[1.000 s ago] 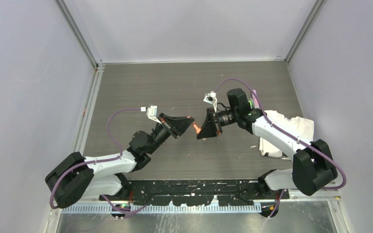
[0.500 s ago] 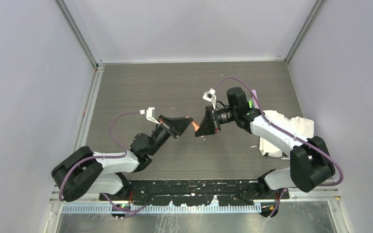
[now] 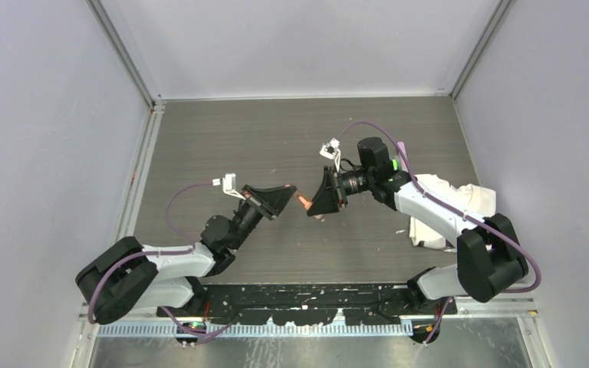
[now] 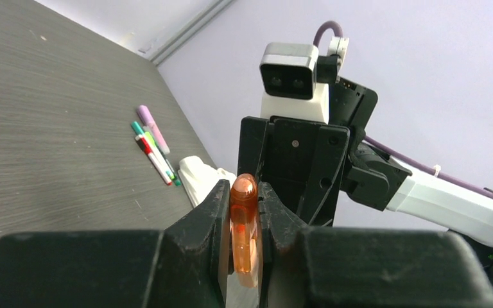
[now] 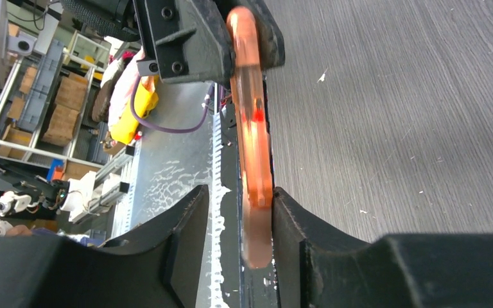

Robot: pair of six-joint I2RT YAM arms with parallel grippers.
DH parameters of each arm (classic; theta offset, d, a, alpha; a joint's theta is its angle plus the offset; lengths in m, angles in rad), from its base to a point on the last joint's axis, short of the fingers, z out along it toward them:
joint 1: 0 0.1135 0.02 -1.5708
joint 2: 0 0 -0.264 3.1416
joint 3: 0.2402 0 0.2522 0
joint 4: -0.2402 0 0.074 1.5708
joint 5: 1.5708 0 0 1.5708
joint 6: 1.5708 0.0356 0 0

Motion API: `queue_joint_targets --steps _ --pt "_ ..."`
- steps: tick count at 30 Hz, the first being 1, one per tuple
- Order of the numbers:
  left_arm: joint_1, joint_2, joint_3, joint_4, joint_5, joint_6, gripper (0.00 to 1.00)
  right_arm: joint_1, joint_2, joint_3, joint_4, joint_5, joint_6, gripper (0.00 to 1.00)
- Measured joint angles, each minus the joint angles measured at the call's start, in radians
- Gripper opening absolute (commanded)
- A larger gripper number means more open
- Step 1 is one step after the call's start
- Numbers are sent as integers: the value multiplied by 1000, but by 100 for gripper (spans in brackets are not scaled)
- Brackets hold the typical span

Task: Insert the pens into the pen caps
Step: Press the pen cap onto the pen.

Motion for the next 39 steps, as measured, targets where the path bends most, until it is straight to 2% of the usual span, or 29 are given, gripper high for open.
queue_joint_targets --steps 6,17,22,26,31,39 --pt "26 -100 -36 -19 -44 2 1 0 0 0 0 -1 2 50" --pt "36 -290 -38 -154 -70 19 1 0 0 0 0 0 0 52" --pt "38 -286 -38 -174 -62 18 1 0 0 -1 0 4 -15 78" --pt "39 -267 -37 -173 -42 8 1 0 -15 -31 10 4 -74 91" --pt "40 -249 -30 -174 8 -2 1 0 -76 -104 73 -14 -149 92" --pt "40 -208 16 -154 84 -44 1 0 -104 -151 241 -52 -125 89"
